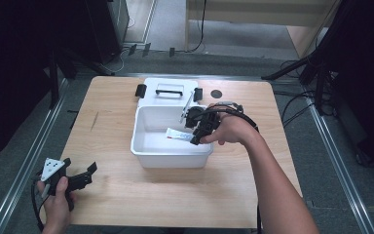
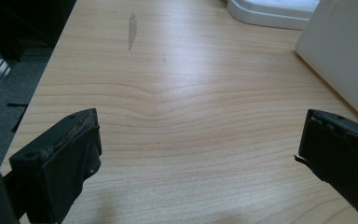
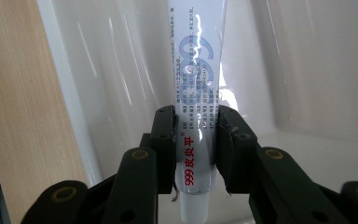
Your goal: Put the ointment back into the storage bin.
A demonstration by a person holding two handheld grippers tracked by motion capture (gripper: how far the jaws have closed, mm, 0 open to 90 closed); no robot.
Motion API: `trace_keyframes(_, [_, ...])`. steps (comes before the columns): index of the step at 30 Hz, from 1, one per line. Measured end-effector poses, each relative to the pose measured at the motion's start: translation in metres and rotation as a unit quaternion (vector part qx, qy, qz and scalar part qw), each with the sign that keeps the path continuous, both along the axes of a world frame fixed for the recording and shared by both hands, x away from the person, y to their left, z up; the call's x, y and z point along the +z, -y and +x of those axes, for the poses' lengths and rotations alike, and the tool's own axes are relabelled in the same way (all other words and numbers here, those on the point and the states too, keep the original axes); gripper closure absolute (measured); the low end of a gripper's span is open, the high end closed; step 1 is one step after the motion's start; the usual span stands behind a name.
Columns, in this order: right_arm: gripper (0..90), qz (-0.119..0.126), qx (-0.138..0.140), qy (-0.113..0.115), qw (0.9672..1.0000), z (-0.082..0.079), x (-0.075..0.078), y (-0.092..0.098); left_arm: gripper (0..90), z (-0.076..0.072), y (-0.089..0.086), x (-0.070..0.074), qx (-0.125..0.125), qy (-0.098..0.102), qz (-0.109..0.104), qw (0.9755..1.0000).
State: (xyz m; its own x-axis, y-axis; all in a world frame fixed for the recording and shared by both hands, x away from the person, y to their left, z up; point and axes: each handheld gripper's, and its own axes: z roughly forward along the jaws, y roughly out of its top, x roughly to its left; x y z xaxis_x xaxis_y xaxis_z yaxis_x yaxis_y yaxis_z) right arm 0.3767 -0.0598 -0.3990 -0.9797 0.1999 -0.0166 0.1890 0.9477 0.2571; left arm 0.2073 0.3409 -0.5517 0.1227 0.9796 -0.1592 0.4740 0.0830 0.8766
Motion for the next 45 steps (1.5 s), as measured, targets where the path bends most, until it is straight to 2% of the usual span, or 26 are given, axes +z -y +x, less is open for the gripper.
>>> trace_keyframes(11, [71.4,-0.019,0.01,-0.008,0.9997,0.002,-0.017,-0.005,0.0,0.0,0.0,0.0,-0.002,-0.001,0.001,1.0])
trace_keyframes(15, [73.8,-0.027,0.0,-0.016,0.9995,0.003,-0.021,-0.006,0.0,0.0,0.0,0.0,-0.002,-0.001,0.001,1.0])
trace_keyframes(20, [74.9,-0.025,-0.003,-0.018,0.9995,0.005,-0.022,-0.007,0.0,0.0,0.0,0.0,-0.002,-0.001,0.001,1.0])
trace_keyframes(24, [74.4,-0.039,-0.007,-0.018,0.999,0.005,-0.025,-0.007,0.0,0.0,0.0,0.0,-0.002,-0.001,0.001,1.0])
trace_keyframes(30, [73.6,-0.032,-0.013,-0.023,0.9992,0.005,-0.027,-0.006,0.0,0.0,0.0,0.0,0.0,0.0,0.0,1.0])
trace_keyframes(35, [73.4,-0.014,-0.03,-0.022,0.9992,0.005,-0.019,-0.004,0.0,0.0,0.0,0.0,0.0,0.0,0.0,1.0])
trace_keyframes(45, [70.9,0.027,-0.071,-0.022,0.9969,0.002,0.015,0.011,0.0,0.0,0.0,0.0,0.001,0.001,-0.001,1.0])
